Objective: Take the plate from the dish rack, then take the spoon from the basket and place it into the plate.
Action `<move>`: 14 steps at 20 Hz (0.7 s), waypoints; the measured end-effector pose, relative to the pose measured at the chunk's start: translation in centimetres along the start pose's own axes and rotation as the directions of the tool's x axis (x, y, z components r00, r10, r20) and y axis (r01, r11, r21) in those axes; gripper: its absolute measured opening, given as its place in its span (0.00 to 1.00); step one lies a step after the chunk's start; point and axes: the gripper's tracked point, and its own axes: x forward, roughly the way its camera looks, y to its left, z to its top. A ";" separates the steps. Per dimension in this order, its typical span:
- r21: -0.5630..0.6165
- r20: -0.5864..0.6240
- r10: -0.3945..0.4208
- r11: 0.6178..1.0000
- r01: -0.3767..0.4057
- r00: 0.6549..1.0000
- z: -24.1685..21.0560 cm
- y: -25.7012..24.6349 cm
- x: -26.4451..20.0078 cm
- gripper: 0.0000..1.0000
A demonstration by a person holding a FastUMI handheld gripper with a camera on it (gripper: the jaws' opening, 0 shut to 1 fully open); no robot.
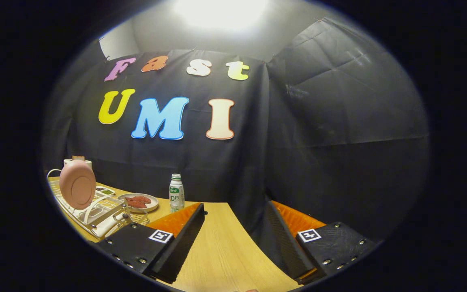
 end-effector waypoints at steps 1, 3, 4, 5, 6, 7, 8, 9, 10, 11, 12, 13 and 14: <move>0.000 0.006 -0.011 1.000 0.011 1.000 1.1 -0.1 -1.3 0.96; -0.004 0.007 -0.015 1.000 0.015 1.000 3.0 0.4 -3.9 0.96; -0.008 0.005 -0.006 1.000 0.006 1.000 3.8 1.1 -5.1 0.96; -0.014 -0.001 0.004 1.000 -0.004 1.000 4.5 2.0 -6.3 0.96; -0.017 -0.004 0.019 1.000 -0.019 1.000 5.2 3.1 -7.3 0.96; -0.014 -0.010 0.040 0.999 -0.040 0.999 5.9 4.4 -8.3 0.96; -0.009 -0.019 0.059 0.998 -0.059 0.998 6.5 5.8 -9.1 0.96; -0.005 -0.031 0.083 0.997 -0.083 0.996 6.7 7.2 -9.7 0.96; -0.002 -0.042 0.112 0.994 -0.113 0.993 7.1 9.0 -10.3 0.96; 0.007 -0.050 0.145 0.989 -0.145 0.988 7.7 10.7 -10.7 0.96; 0.021 -0.050 0.176 0.984 -0.175 0.983 8.3 12.5 -11.0 0.96; 0.037 -0.047 0.205 0.978 -0.204 0.978 9.0 14.2 -11.0 0.96; 0.051 -0.041 0.233 0.972 -0.230 0.972 9.8 15.9 -10.9 0.96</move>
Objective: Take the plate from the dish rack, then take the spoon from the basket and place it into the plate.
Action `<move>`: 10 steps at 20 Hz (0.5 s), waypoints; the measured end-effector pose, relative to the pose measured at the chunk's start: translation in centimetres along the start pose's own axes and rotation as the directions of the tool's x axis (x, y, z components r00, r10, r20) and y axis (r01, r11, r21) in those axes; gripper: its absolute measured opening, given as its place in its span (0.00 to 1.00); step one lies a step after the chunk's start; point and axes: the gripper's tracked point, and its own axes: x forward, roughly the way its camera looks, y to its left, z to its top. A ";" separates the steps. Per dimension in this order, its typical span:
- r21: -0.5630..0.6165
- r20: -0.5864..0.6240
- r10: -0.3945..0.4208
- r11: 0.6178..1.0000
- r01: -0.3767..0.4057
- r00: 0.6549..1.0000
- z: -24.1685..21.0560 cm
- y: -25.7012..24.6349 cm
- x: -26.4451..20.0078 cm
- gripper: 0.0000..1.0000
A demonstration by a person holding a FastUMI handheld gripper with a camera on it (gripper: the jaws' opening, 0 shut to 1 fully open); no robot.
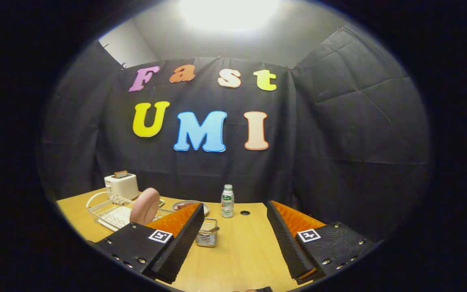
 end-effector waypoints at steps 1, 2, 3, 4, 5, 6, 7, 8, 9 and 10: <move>0.013 0.003 0.030 0.999 -0.030 1.000 0.6 1.6 0.5 0.96; 0.024 0.003 0.060 0.998 -0.060 0.998 1.2 3.2 1.2 0.96; 0.036 -0.004 0.094 0.995 -0.094 0.996 1.5 4.8 2.0 0.96; 0.043 -0.023 0.128 0.991 -0.127 0.991 1.8 6.5 3.0 0.96; 0.050 -0.041 0.165 0.985 -0.163 0.985 2.0 8.0 4.0 0.96; 0.055 -0.062 0.202 0.979 -0.199 0.978 2.2 9.7 5.0 0.96; 0.057 -0.075 0.233 0.972 -0.229 0.970 2.4 11.1 6.1 0.96; 0.063 -0.083 0.258 0.965 -0.253 0.963 2.7 12.5 7.1 0.96; 0.070 -0.086 0.278 0.960 -0.272 0.957 3.1 13.6 8.2 0.96; 0.072 -0.087 0.292 0.955 -0.286 0.953 3.5 14.6 9.3 0.97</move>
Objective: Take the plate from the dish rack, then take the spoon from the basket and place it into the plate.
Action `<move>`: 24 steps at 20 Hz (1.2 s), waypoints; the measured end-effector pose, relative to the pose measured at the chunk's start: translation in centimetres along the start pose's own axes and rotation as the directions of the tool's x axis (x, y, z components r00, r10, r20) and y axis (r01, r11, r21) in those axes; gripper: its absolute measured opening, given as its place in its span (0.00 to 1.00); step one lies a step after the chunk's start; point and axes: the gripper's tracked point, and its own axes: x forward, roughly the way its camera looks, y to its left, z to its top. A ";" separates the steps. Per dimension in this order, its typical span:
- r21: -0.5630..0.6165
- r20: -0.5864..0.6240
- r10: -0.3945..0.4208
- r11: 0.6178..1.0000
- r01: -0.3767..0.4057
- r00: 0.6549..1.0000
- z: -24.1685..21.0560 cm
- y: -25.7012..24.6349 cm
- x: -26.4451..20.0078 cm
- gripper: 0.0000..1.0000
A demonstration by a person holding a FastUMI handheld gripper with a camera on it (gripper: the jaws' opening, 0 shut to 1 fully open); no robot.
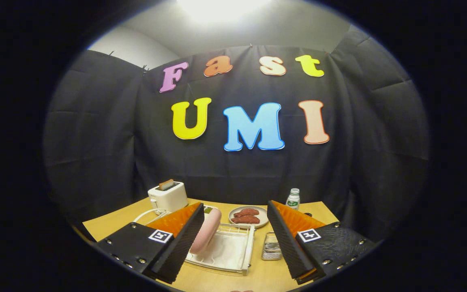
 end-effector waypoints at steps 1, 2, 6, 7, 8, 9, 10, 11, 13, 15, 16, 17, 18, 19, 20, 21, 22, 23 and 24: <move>-0.004 -0.012 0.011 1.000 -0.011 1.000 0.1 0.6 1.4 0.96; -0.009 -0.033 0.024 1.000 -0.024 0.999 -0.1 1.1 2.8 0.96; 0.007 -0.179 0.060 0.998 -0.060 0.982 -3.0 2.8 7.8 0.97; 0.017 -0.210 0.062 0.998 -0.060 0.976 -3.8 3.1 9.0 0.97; 0.023 -0.251 0.067 0.998 -0.063 0.966 -4.6 3.3 10.1 0.97; 0.022 -0.304 0.066 0.998 -0.062 0.950 -6.0 3.5 11.1 0.97; 0.025 -0.359 0.067 0.998 -0.062 0.931 -7.2 3.7 12.0 0.97; 0.036 -0.417 0.070 0.998 -0.060 0.906 -8.4 3.8 12.8 0.97; 0.076 -0.522 0.076 0.996 -0.043 0.849 -10.9 4.0 14.1 0.97; 0.108 -0.599 0.089 0.994 -0.030 0.796 -12.8 4.4 15.1 0.97; 0.120 -0.628 0.096 0.992 -0.026 0.772 -13.5 4.5 15.5 0.98; 0.134 -0.657 0.106 0.991 -0.023 0.746 -14.4 4.8 15.7 0.98; 0.152 -0.683 0.116 0.988 -0.016 0.721 -15.1 5.0 15.9 0.98; 0.164 -0.713 0.123 0.986 -0.007 0.690 -16.0 5.0 15.9 0.98; 0.185 -0.740 0.137 0.983 0.003 0.658 -16.8 5.2 16.0 0.98; 0.202 -0.773 0.151 0.979 0.013 0.616 -17.7 5.5 15.9 0.98; 0.215 -0.802 0.162 0.976 0.023 0.575 -18.5 5.6 16.0 0.97; 0.227 -0.827 0.176 0.973 0.032 0.535 -19.2 5.7 15.9 0.95; 0.241 -0.844 0.186 0.969 0.047 0.503 -19.8 5.9 15.9 0.95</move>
